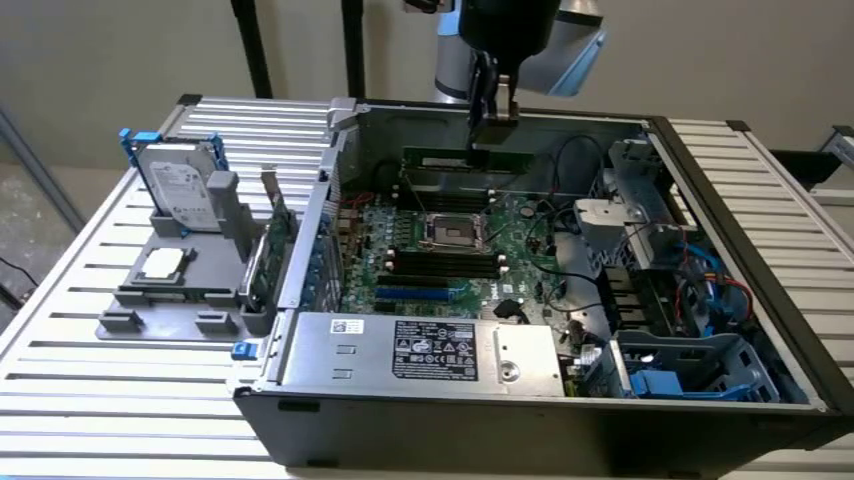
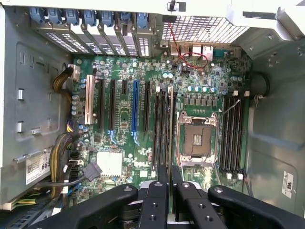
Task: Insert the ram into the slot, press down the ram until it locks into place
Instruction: 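Insert the ram into the slot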
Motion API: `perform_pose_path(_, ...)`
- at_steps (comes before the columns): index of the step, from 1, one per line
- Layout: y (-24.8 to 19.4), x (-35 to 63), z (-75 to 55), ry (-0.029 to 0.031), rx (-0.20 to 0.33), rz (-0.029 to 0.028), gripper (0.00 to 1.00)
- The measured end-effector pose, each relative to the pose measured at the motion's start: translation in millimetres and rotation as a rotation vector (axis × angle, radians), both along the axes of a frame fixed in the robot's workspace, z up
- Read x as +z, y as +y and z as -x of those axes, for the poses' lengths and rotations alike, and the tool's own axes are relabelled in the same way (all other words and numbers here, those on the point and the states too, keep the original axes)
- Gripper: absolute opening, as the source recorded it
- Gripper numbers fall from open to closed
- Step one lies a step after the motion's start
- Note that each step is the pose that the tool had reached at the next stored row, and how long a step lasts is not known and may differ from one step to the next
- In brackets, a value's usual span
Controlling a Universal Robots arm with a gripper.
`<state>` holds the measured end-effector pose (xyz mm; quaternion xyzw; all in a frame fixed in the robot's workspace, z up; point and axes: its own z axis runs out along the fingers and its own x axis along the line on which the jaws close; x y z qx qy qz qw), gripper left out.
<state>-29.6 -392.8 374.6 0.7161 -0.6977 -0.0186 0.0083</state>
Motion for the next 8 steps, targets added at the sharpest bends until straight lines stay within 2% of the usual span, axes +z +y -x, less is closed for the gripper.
perform_pose_path(8, 0.0, -14.6, 8.3, -0.0001, -0.001, 0.0008, 0.13)
